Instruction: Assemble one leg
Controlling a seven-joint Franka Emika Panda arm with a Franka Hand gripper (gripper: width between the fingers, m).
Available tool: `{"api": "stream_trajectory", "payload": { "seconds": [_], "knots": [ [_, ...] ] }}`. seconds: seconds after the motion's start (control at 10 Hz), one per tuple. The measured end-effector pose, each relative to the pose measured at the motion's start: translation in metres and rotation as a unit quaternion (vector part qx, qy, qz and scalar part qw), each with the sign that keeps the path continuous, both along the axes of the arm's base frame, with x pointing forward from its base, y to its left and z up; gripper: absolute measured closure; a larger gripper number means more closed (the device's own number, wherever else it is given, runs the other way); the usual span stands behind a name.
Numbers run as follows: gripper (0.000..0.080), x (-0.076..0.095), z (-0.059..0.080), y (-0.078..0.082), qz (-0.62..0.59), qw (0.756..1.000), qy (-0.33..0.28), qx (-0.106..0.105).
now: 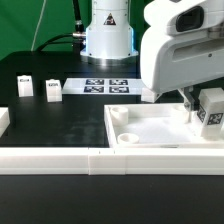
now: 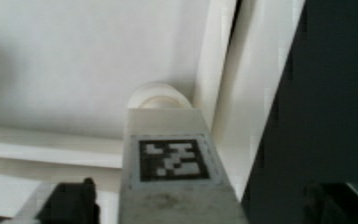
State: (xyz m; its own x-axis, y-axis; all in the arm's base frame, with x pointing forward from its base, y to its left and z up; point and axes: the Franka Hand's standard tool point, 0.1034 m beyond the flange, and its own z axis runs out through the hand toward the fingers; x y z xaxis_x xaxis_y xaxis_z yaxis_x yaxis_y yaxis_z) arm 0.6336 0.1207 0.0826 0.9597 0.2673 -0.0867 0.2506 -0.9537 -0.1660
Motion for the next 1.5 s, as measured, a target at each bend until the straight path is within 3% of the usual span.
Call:
{"api": "stream_trajectory", "payload": {
  "seconds": [0.1, 0.2, 0.7, 0.9, 1.1, 1.4, 1.5],
  "knots": [
    [0.0418, 0.0, 0.0, 0.0, 0.0, 1.0, 0.0, 0.0],
    [0.0504, 0.0, -0.001, -0.003, -0.001, 1.0, 0.0, -0.002],
    [0.0504, 0.0, -0.001, -0.003, -0.016, 1.0, 0.003, -0.003],
    [0.0504, -0.003, -0.003, -0.004, -0.114, 0.993, -0.003, -0.011],
    [0.0504, -0.012, -0.004, -0.004, -0.223, 0.974, -0.005, -0.022],
    [0.0504, -0.017, -0.005, -0.002, -0.386, 0.922, 0.016, -0.033],
    [0.0504, -0.018, -0.005, 0.0, -0.455, 0.889, 0.028, -0.039]
  ]
}}
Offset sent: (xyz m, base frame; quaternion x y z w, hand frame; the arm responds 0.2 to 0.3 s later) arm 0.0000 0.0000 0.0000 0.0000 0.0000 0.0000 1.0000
